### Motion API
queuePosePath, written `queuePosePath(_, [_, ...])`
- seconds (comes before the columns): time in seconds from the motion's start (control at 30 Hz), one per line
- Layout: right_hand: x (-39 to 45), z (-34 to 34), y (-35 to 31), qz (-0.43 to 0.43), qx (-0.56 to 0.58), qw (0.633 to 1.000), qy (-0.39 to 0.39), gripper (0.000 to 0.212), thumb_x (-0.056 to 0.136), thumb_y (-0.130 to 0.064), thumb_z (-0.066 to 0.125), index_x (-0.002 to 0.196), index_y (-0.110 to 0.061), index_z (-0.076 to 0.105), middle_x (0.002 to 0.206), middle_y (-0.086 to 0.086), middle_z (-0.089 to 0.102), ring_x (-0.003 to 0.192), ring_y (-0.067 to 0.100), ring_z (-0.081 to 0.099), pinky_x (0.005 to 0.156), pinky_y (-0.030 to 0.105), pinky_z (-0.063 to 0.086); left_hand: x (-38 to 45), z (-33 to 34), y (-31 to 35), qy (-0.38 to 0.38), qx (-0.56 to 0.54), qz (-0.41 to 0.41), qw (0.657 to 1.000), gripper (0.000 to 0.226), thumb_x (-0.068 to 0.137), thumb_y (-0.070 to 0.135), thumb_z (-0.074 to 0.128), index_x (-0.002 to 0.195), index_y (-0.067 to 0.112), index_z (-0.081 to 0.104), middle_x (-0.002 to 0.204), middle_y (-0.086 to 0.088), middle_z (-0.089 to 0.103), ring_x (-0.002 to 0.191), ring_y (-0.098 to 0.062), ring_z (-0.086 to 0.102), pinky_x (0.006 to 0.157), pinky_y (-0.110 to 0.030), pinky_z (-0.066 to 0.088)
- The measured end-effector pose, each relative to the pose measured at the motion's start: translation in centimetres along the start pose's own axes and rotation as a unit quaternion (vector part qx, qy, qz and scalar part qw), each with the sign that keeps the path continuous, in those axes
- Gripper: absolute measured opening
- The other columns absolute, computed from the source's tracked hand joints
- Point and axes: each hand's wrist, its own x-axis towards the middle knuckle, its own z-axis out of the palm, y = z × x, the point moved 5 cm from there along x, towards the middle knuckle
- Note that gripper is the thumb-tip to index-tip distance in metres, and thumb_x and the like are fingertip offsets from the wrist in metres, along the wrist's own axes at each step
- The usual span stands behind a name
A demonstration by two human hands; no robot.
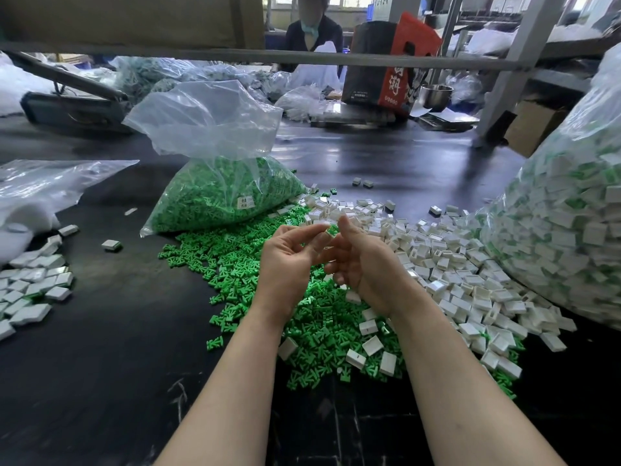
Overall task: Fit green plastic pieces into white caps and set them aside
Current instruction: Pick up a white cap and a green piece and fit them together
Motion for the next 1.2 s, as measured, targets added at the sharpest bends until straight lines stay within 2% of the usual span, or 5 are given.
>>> queuePosePath(0.27, [0.0,0.1,0.1,0.009,0.022,0.999,-0.025,0.050,0.088,-0.055,0.051,0.095,-0.008,0.066,0.079,0.006,0.069,0.065,0.014,0.058,0.053,0.022,0.041,-0.1,0.2,0.1,-0.005,0.040,0.008,0.999,0.013,0.087,0.007,0.069,0.098,0.012,0.074,0.101,-0.004,0.050,0.077,0.012,0.058,0.071,-0.008,0.049])
queuePosePath(0.5, [-0.1,0.3,0.2,0.016,0.067,0.997,-0.043,0.052,0.088,-0.047,0.052,0.109,-0.002,0.064,0.089,0.013,0.063,0.062,0.013,0.055,0.050,0.020,0.039,0.0,0.2,-0.2,-0.018,0.078,0.007,0.997,0.015,0.088,0.014,0.070,0.087,0.028,0.073,0.112,-0.007,0.056,0.101,-0.015,0.063,0.090,-0.025,0.053])
queuePosePath(0.67, [-0.3,0.3,0.3,0.044,0.088,0.991,-0.089,0.052,0.092,-0.047,0.047,0.112,-0.001,0.062,0.077,0.006,0.068,0.061,0.012,0.059,0.050,0.019,0.041,0.1,0.3,-0.4,-0.042,0.048,0.013,0.998,0.017,0.089,0.010,0.069,0.085,0.025,0.074,0.109,-0.005,0.059,0.095,-0.008,0.066,0.076,-0.018,0.053])
queuePosePath(0.87, [0.0,0.2,0.4,0.007,0.072,0.995,-0.074,0.050,0.085,-0.045,0.064,0.110,-0.002,0.067,0.110,0.025,0.061,0.070,0.017,0.059,0.060,0.024,0.042,0.1,0.5,-0.7,-0.039,0.027,-0.017,0.999,0.016,0.091,0.002,0.062,0.085,0.016,0.069,0.076,-0.012,0.070,0.063,-0.020,0.064,0.057,-0.027,0.054])
queuePosePath(1.2, [-0.5,0.5,0.3,-0.013,0.037,0.997,-0.064,0.043,0.083,-0.042,0.064,0.105,-0.005,0.069,0.084,0.007,0.064,0.071,0.014,0.057,0.057,0.020,0.042,0.0,0.8,-1.0,0.011,-0.011,-0.036,0.999,0.020,0.087,-0.001,0.061,0.075,0.012,0.068,0.069,-0.010,0.067,0.058,-0.022,0.060,0.053,-0.031,0.053])
